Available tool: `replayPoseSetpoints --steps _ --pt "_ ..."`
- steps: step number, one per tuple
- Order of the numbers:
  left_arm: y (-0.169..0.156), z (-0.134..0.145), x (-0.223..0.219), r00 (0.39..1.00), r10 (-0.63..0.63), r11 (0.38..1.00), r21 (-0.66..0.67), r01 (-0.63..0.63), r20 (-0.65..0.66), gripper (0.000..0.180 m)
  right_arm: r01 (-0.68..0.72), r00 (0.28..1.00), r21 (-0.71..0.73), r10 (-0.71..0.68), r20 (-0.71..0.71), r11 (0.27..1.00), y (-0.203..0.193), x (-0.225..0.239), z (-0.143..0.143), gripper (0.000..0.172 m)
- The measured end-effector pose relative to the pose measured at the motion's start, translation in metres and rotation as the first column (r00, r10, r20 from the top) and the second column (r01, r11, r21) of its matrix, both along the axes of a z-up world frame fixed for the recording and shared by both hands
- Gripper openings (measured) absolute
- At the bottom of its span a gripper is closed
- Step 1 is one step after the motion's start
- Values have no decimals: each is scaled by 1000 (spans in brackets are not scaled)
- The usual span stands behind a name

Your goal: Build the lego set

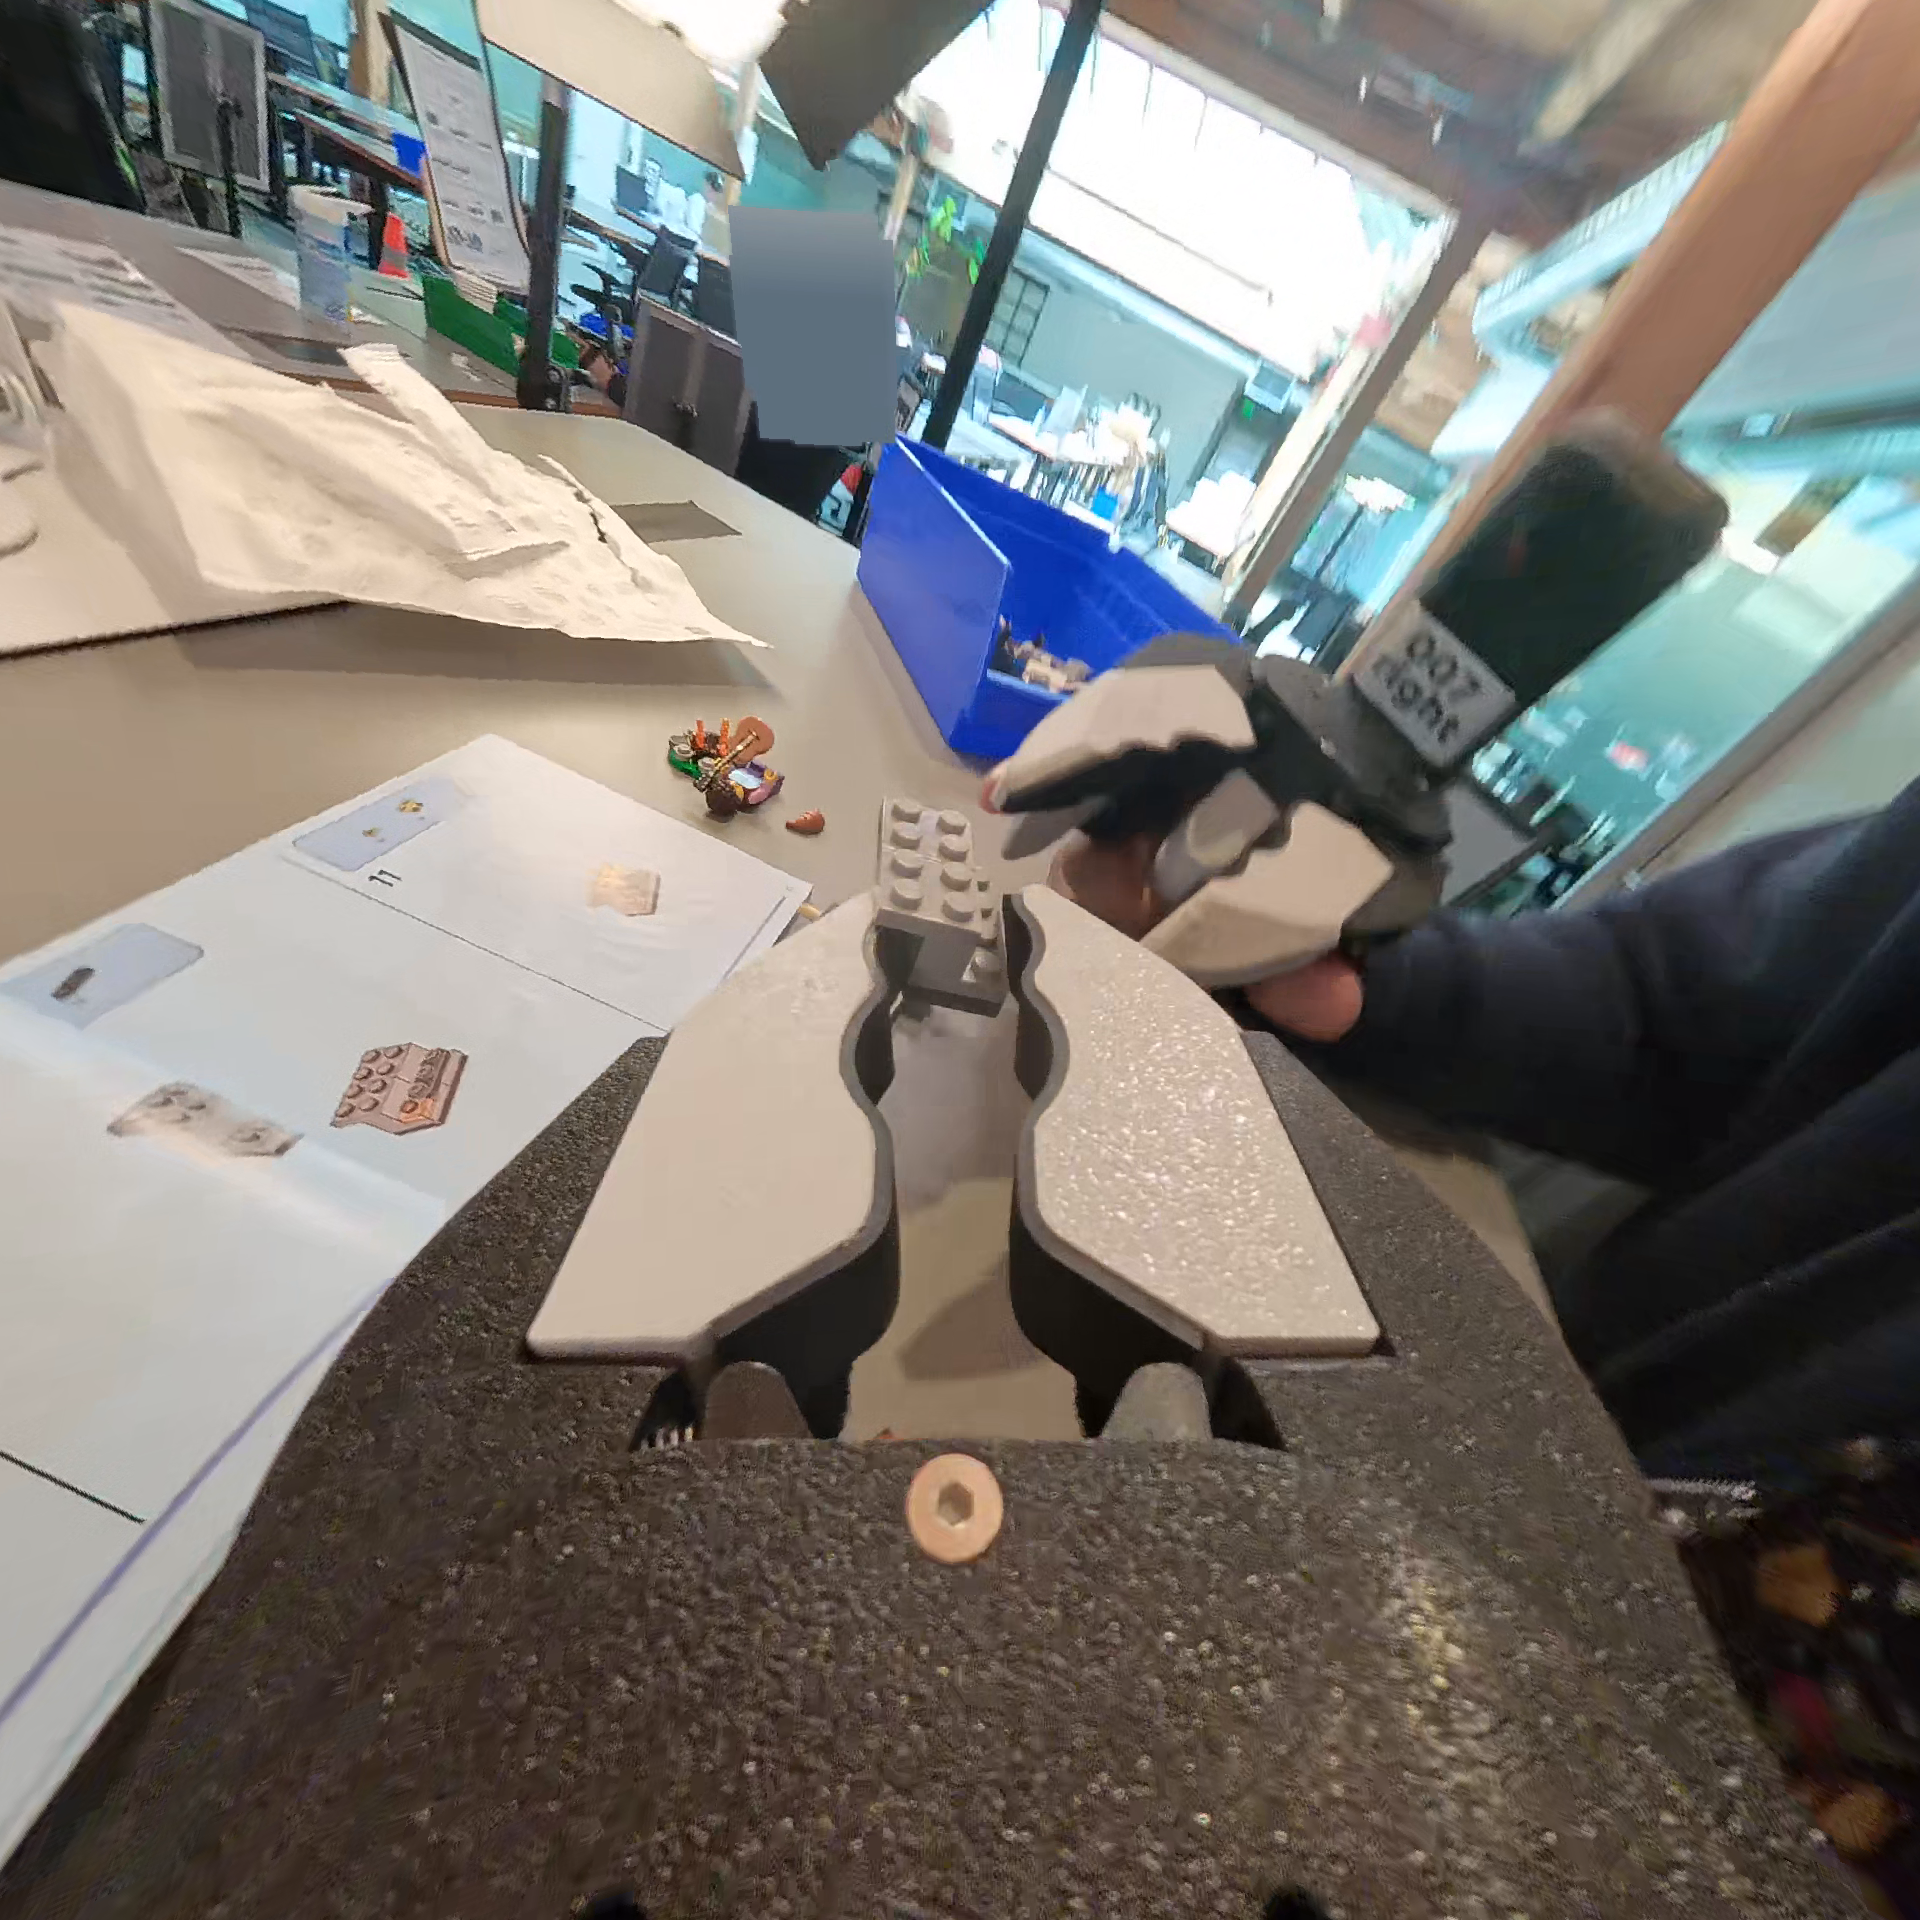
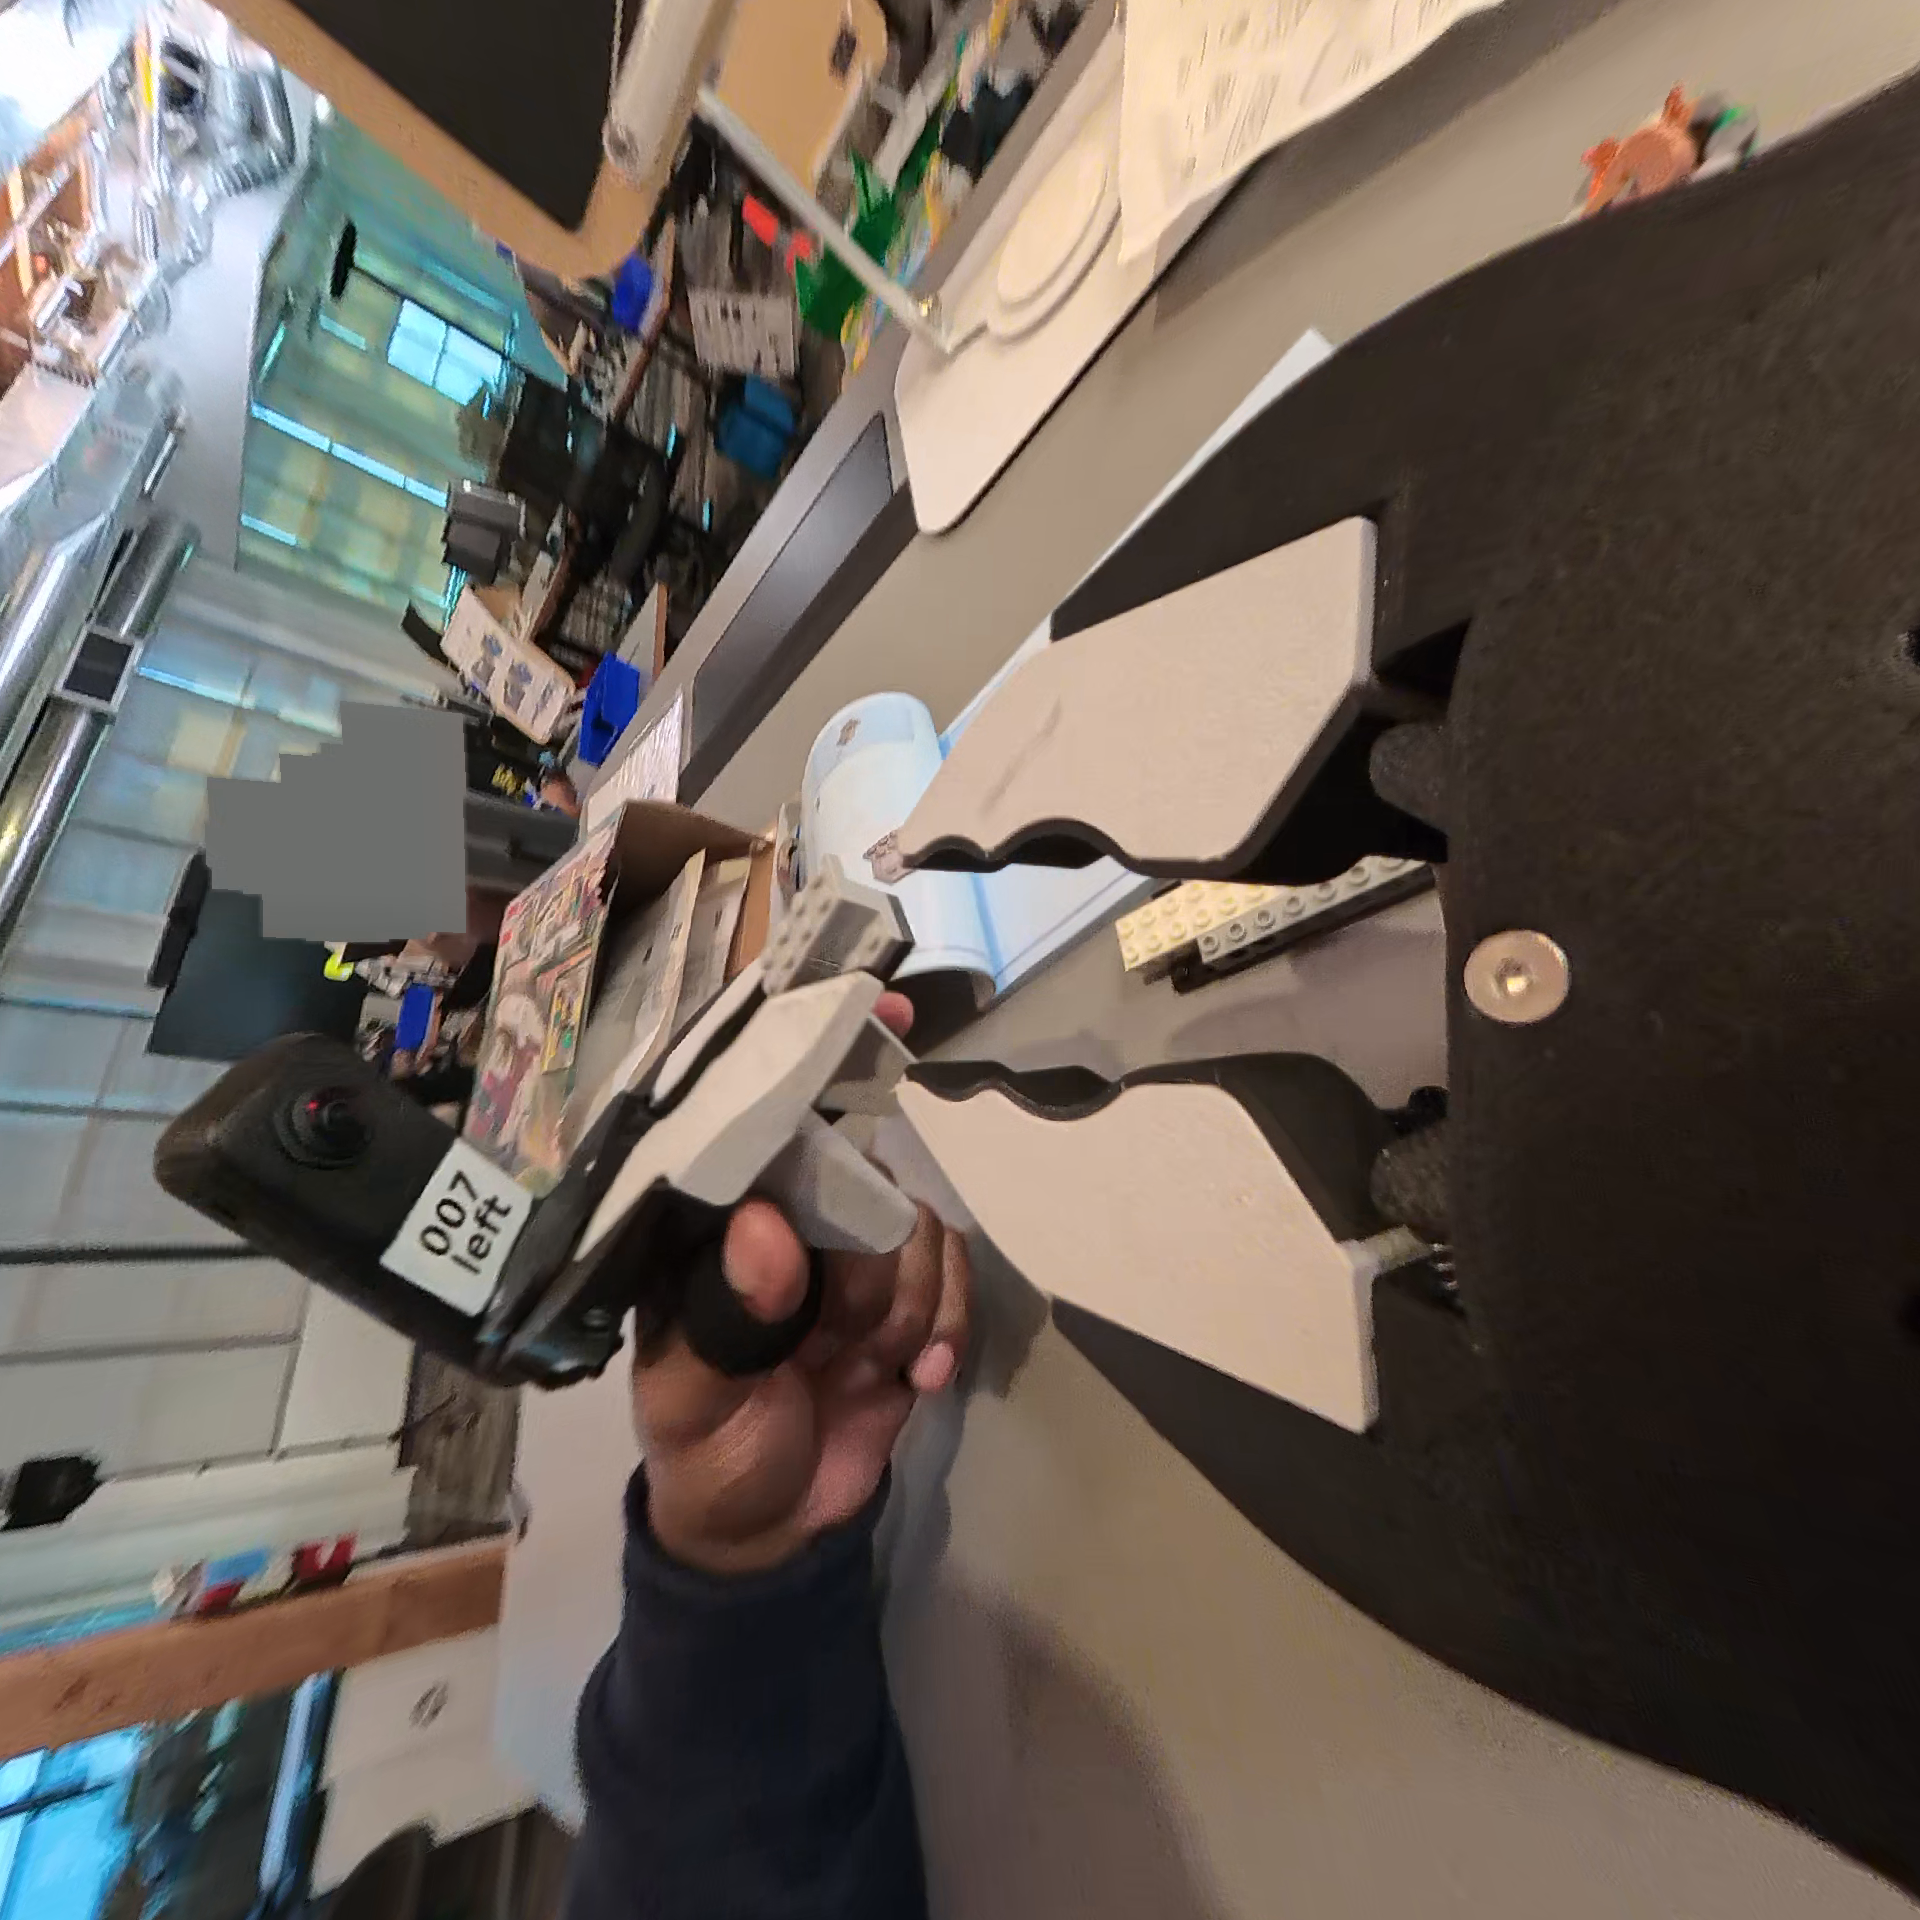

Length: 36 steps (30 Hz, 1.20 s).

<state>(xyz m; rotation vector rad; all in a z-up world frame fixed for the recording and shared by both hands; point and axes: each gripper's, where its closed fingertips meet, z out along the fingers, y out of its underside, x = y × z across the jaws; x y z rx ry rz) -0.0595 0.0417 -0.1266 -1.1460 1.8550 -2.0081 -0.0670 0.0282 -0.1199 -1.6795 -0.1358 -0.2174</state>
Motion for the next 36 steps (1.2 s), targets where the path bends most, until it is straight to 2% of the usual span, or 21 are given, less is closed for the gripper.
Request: replayPoseSetpoints --steps 3,7,13,23,28,31,33,36 --pt "2 4 2 999 1 994 -107 -5 -44 19 72 995 -19 -71 74 997 5 0 -4 37" --pt "-2 5 1 999 2 994 -113 -7 -46 19 148 985 -16 -146 94 989 9 2 -4 37" --pt "-15 3 -2 1000 -7 999 -51 6 -13 19 168 983 -25 -165 84 986 11 -2 -8 40" --pt "-27 5 -11 997 -65 998 28 64 49 25 122 990 2 -122 66 993 9 -4 -6 40" --pt "-24 5 -11 993 -42 993 113 29 113 22 102 990 0 -101 97 995 8 -5 -5 38" --pt "-23 3 -11 987 -33 983 185 3 155 15 70 995 -18 -68 66 997 8 -7 -8 37" --pt "-23 -2 -11 990 -44 977 214 15 134 15 60 996 -45 -57 63 997 9 -7 -13 37" --pt "-23 -5 -12 994 -64 981 189 46 87 15 54 997 -68 -50 62 996 9 -8 -15 36"
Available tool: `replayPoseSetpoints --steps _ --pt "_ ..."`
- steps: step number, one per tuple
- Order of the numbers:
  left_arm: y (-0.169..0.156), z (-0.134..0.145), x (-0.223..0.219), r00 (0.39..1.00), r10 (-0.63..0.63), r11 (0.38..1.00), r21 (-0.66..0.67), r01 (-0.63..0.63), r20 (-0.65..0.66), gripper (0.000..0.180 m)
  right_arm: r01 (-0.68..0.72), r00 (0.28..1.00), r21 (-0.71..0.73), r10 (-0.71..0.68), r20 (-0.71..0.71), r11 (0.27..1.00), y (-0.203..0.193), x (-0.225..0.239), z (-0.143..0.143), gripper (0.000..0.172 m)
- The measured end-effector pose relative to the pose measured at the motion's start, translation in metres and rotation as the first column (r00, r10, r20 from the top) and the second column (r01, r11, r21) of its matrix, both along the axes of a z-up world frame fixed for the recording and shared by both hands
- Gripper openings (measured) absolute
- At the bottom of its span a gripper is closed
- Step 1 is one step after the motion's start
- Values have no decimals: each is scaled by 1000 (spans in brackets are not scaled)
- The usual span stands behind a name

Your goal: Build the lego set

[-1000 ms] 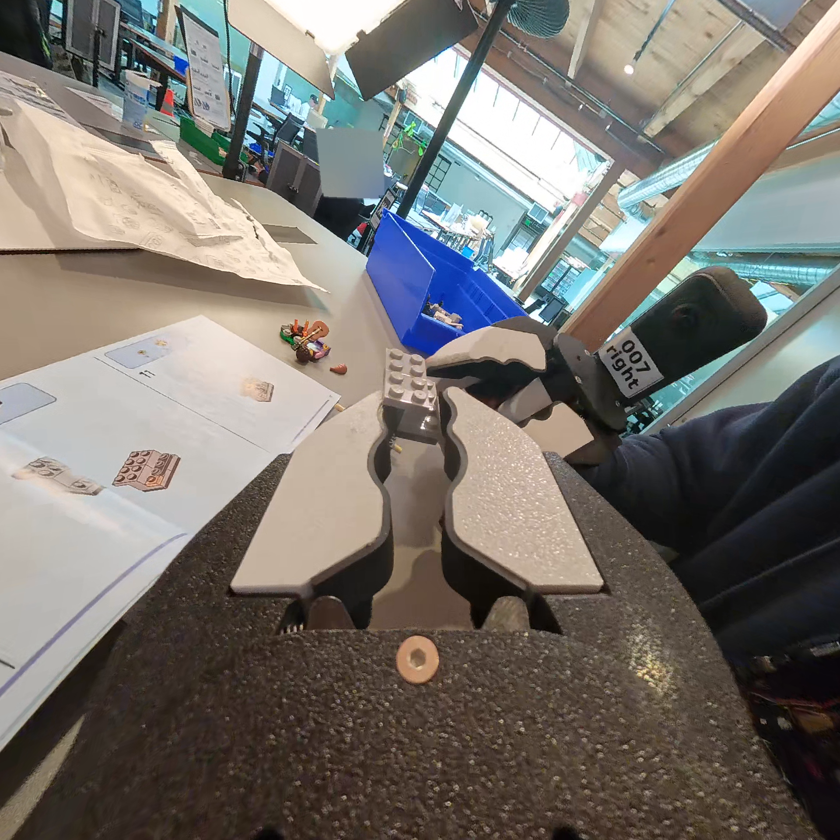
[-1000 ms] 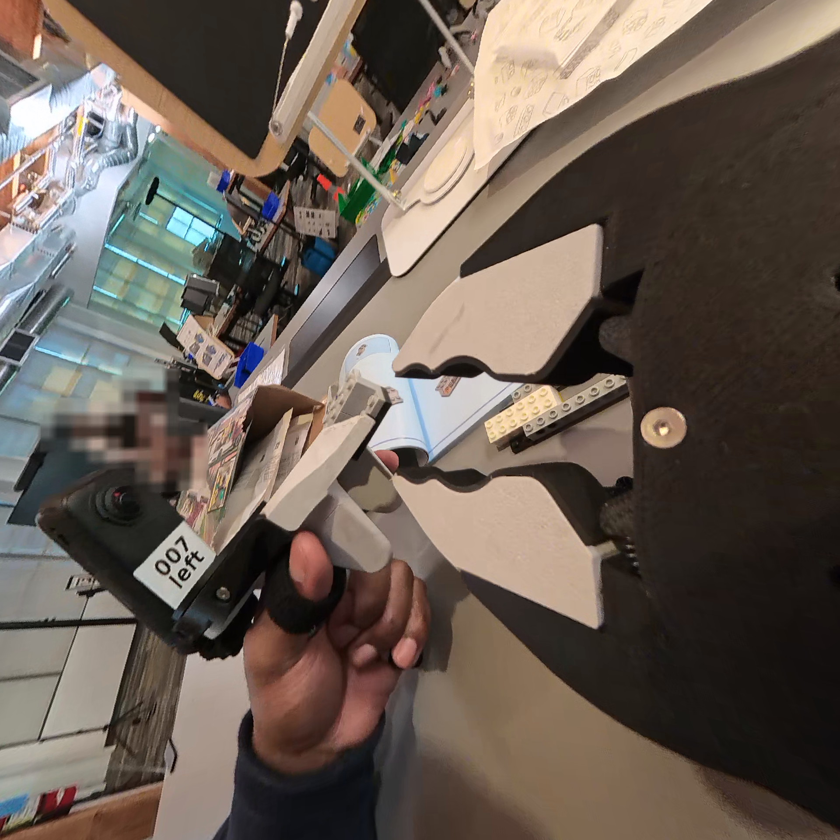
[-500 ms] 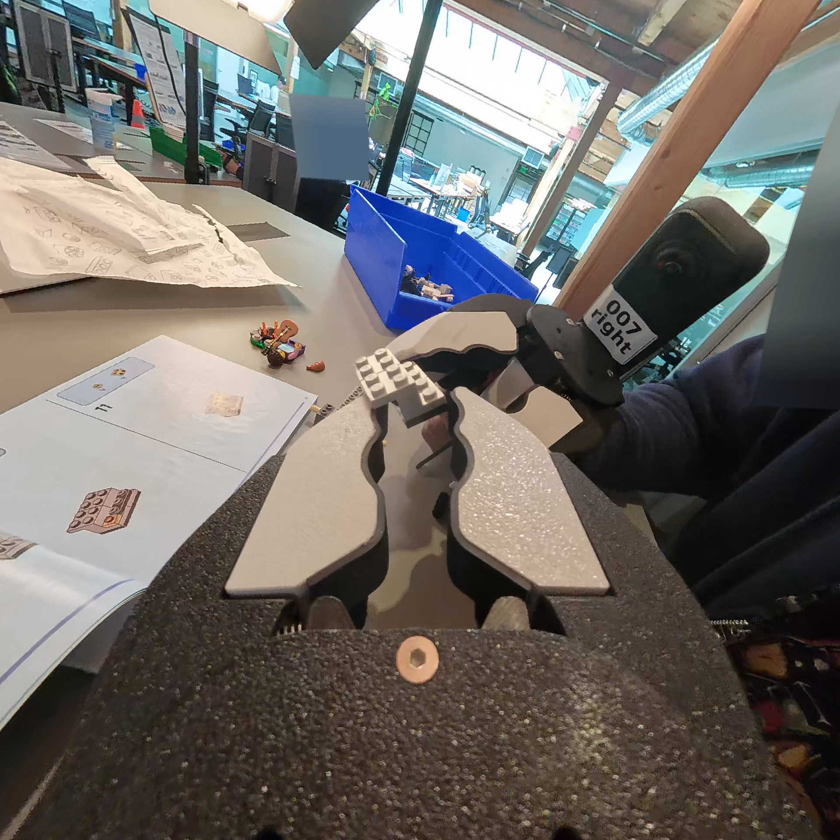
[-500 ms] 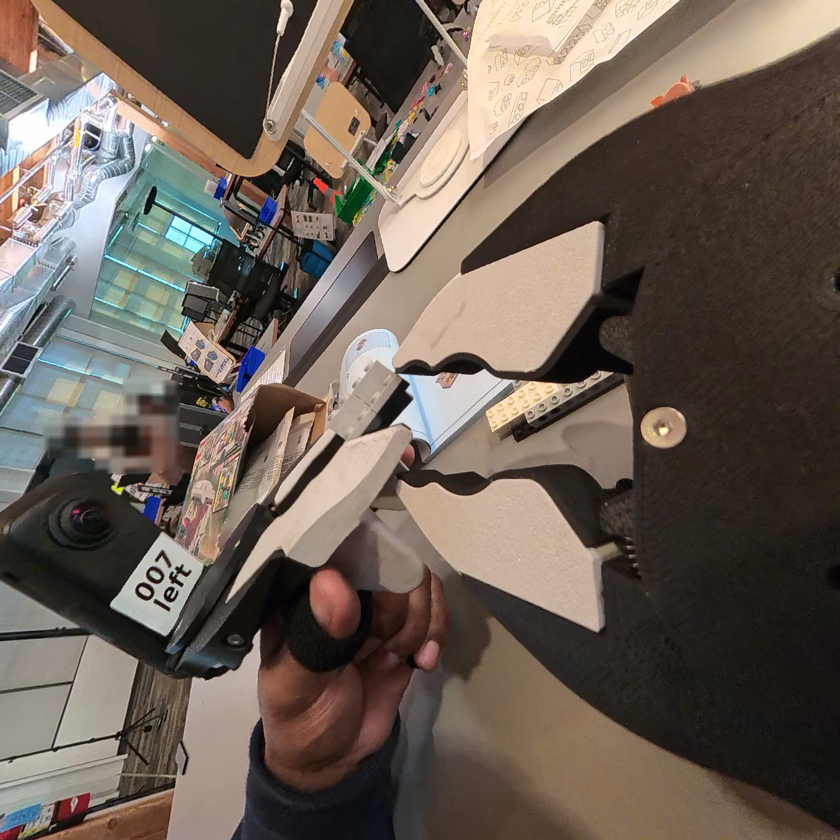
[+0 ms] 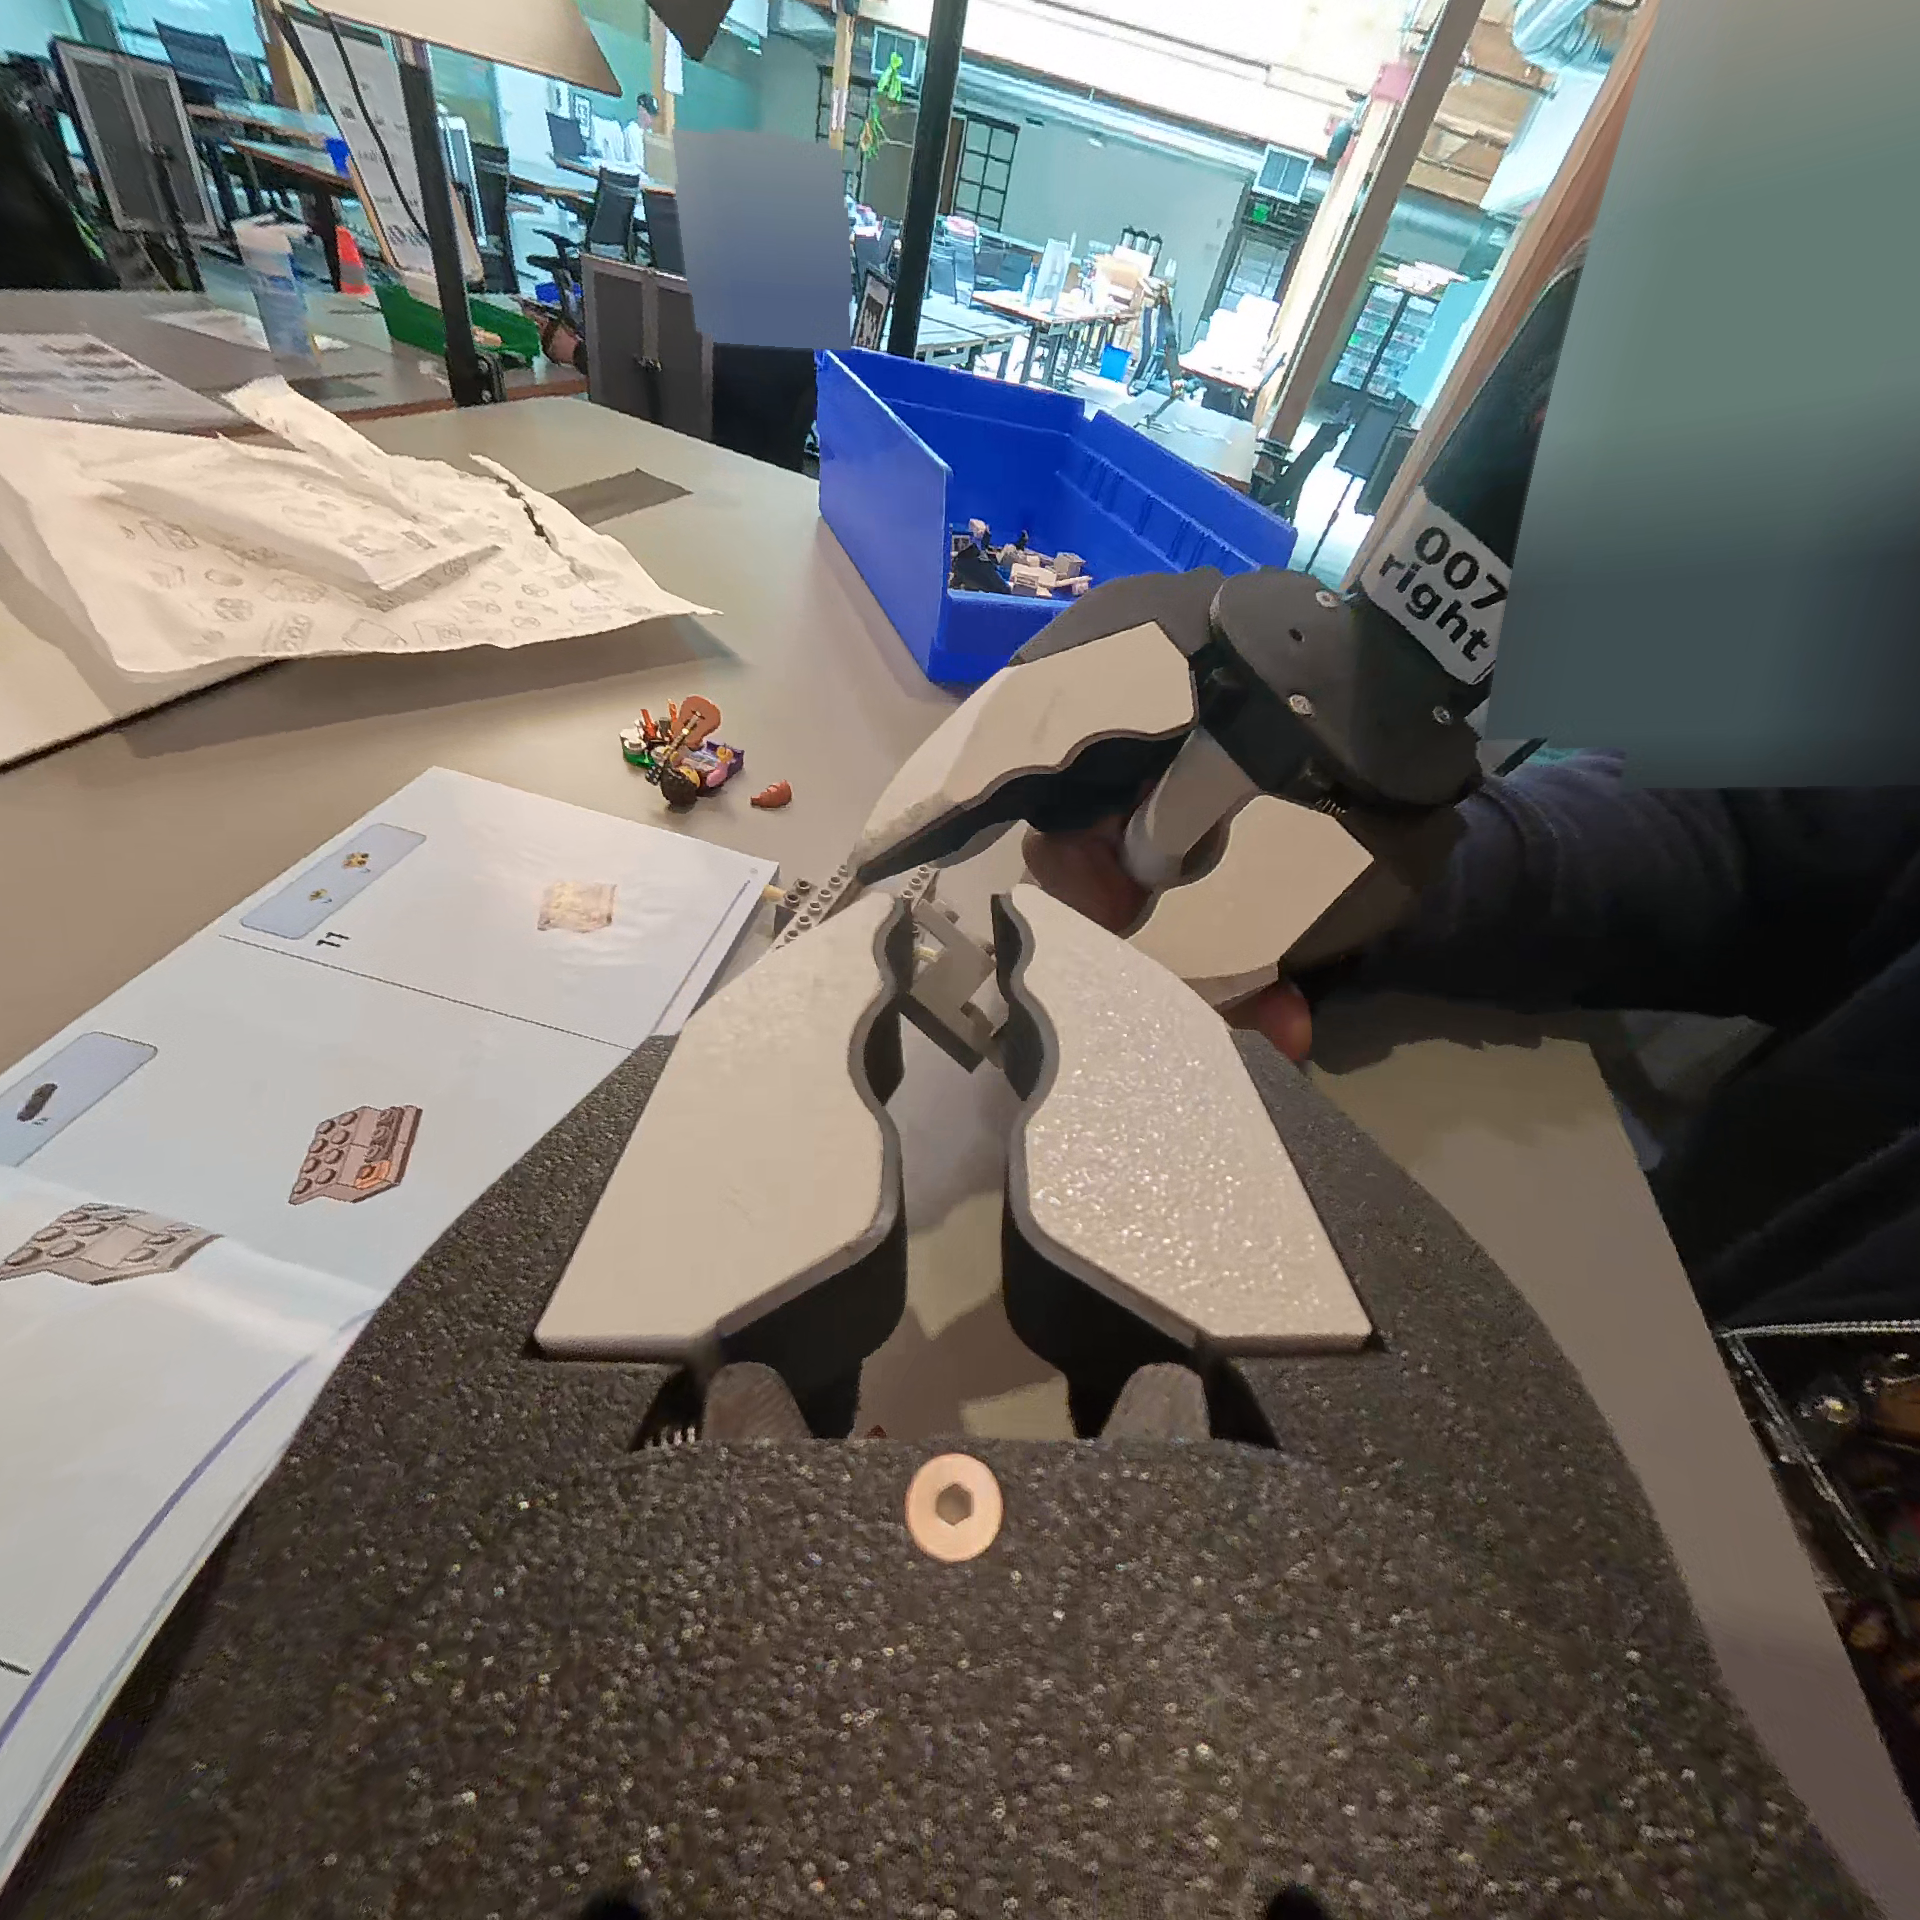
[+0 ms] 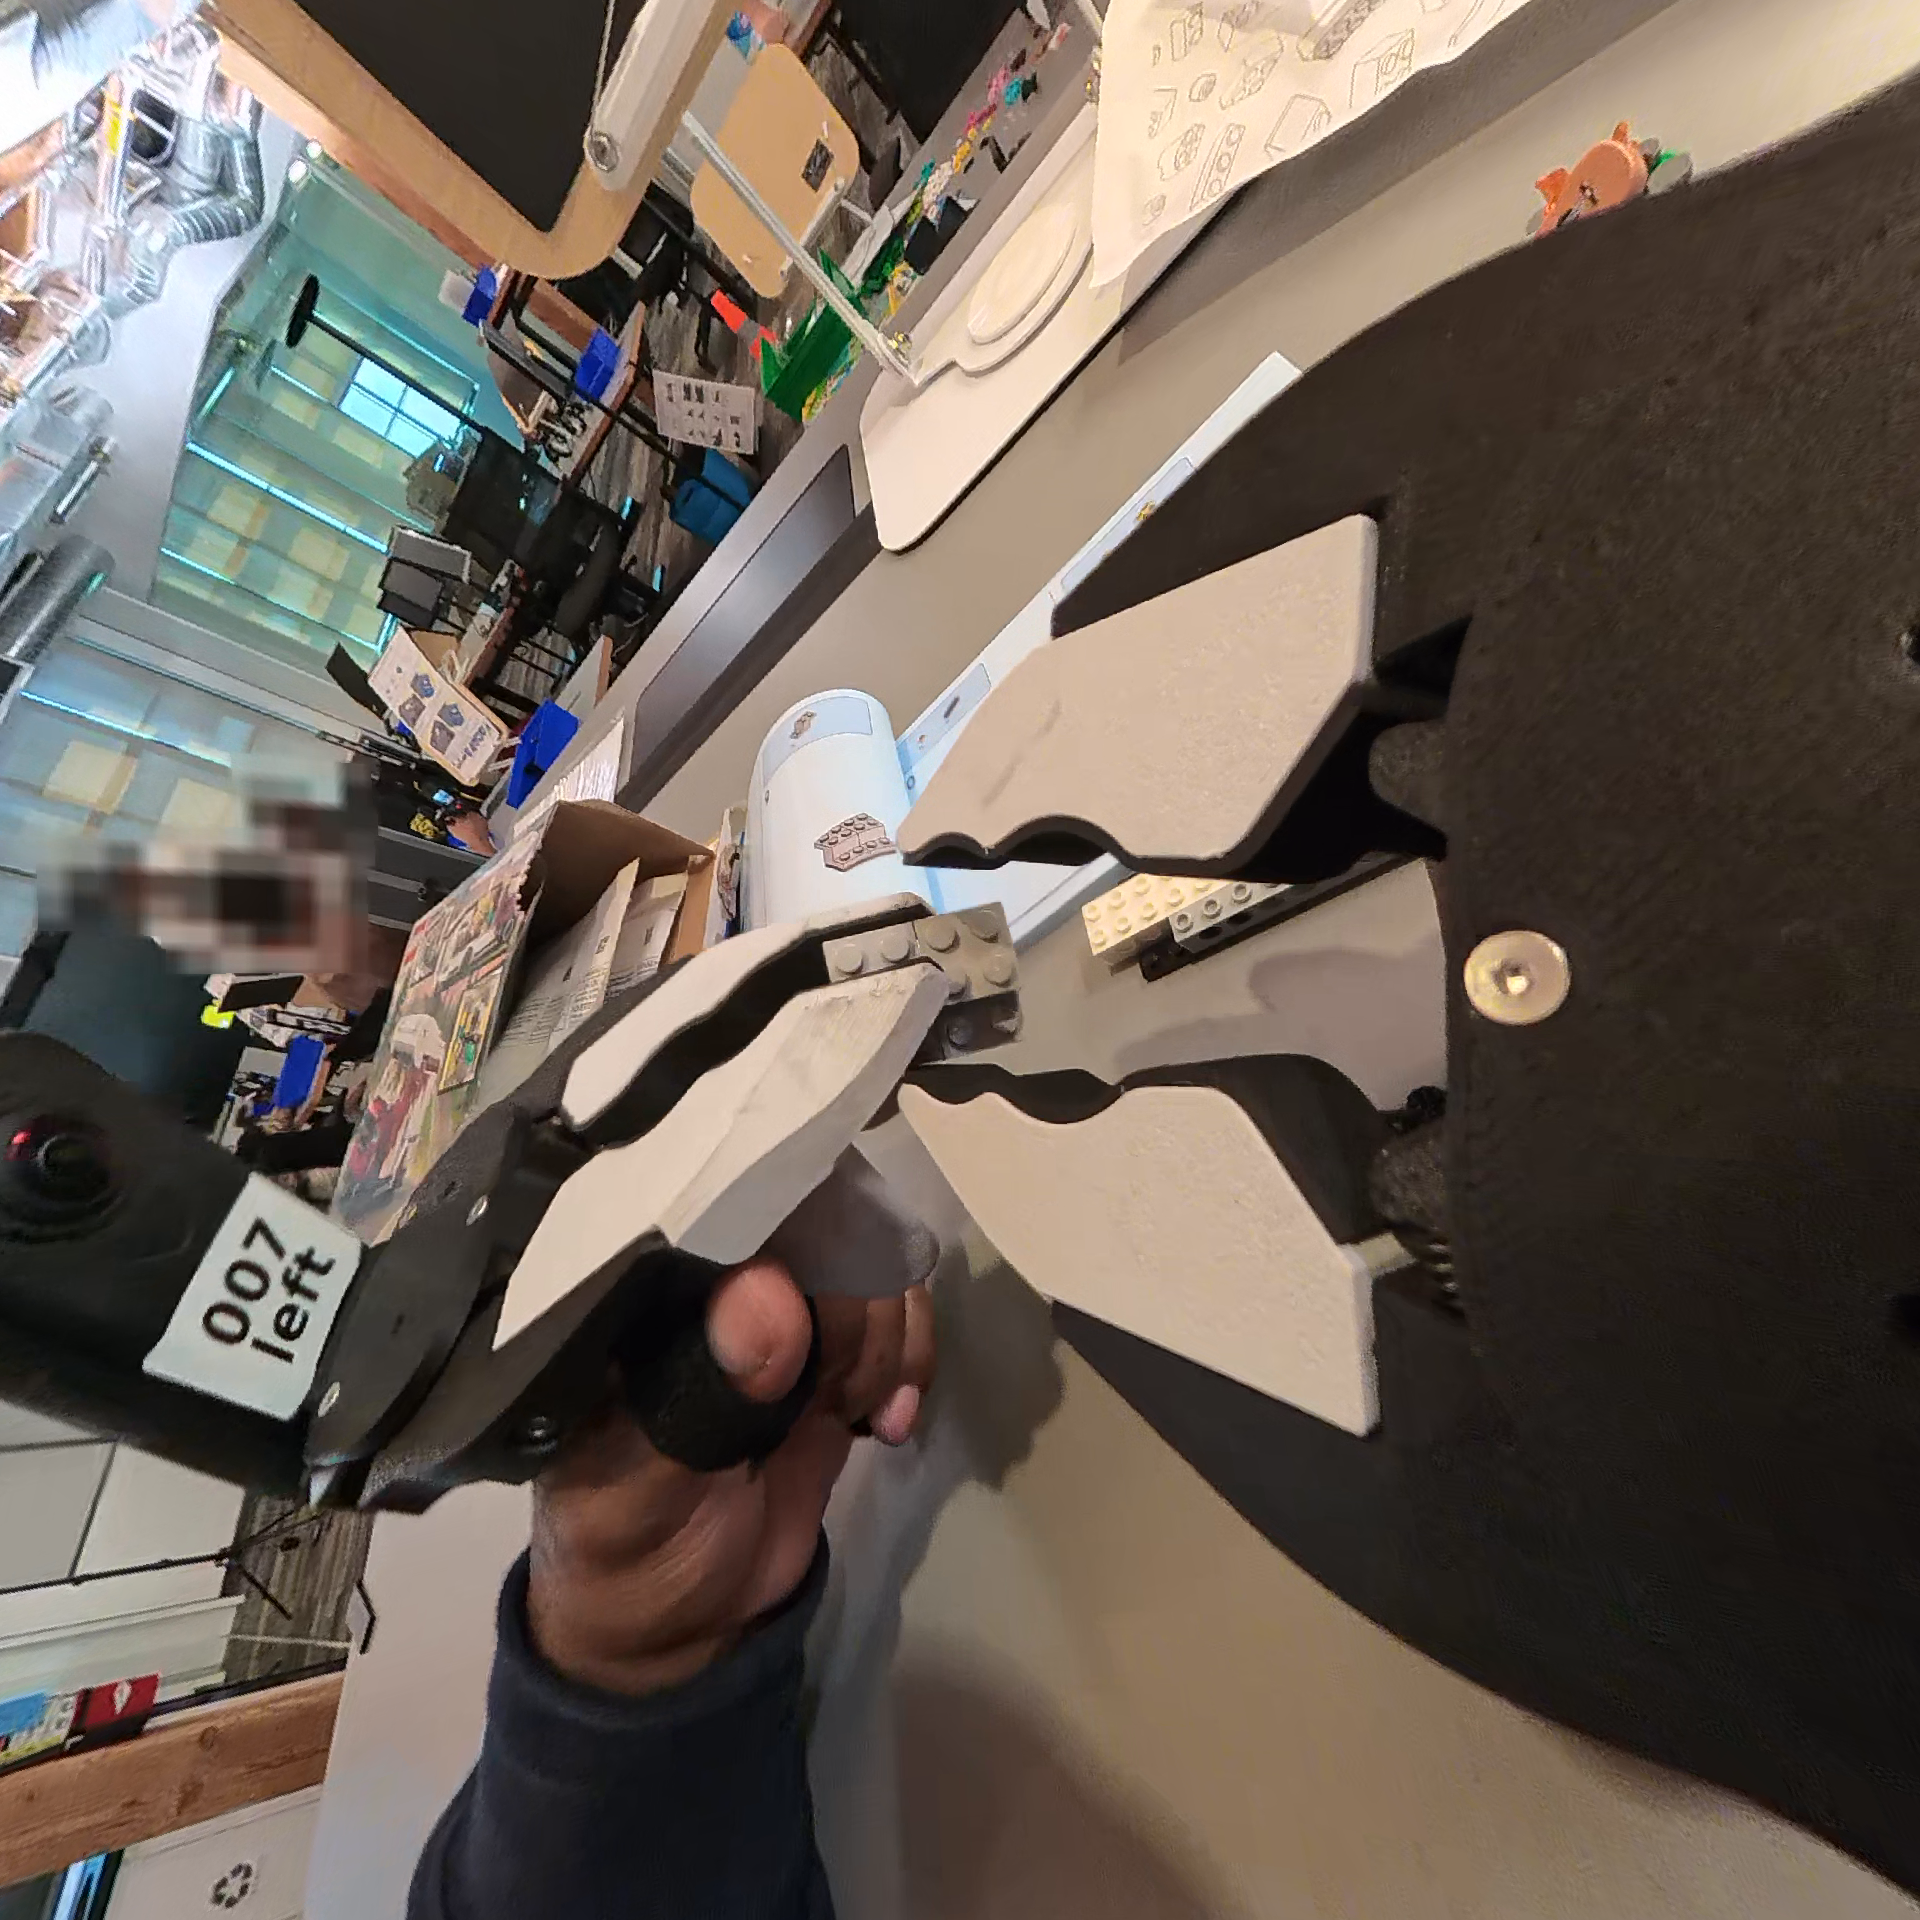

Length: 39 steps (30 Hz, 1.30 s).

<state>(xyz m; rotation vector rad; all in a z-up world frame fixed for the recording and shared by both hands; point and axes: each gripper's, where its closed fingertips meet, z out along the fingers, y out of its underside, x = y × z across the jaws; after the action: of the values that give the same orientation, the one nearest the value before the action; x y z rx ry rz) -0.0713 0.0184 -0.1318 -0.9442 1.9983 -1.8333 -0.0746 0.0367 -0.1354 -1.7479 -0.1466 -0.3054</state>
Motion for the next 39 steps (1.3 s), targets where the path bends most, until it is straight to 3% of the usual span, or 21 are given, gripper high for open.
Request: replayPoseSetpoints --steps 6,11,14,22,26,29,31,39 --pt "7 15 2 998 -21 974 -228 7 -62 15 -14 995 27 17 -99 1000 -3 4 4 36" --pt "14 37 -1 993 -98 869 -492 51 -70 15 -46 979 91 63 -195 995 -1 -1 10 31" --pt "9 33 -1 992 -101 878 -476 52 -79 15 -66 971 144 97 -217 987 -4 -4 17 20" --pt "6 29 -4 985 -138 896 -437 79 -105 14 -137 944 150 175 -278 979 -10 -1 18 15" --pt "14 27 4 986 -78 871 -492 -5 -148 14 4 986 118 16 -166 993 -8 12 16 25" --pt "27 36 11 988 28 788 -605 -117 -155 14 163 987 91 -162 -15 982 -7 23 16 32" --pt "32 37 14 982 84 744 -645 -174 -167 14 207 976 76 -211 50 975 -4 21 14 35" --pt "16 35 12 974 174 714 -662 -227 -146 14 279 960 93 -280 -5 956 0 15 16 38"
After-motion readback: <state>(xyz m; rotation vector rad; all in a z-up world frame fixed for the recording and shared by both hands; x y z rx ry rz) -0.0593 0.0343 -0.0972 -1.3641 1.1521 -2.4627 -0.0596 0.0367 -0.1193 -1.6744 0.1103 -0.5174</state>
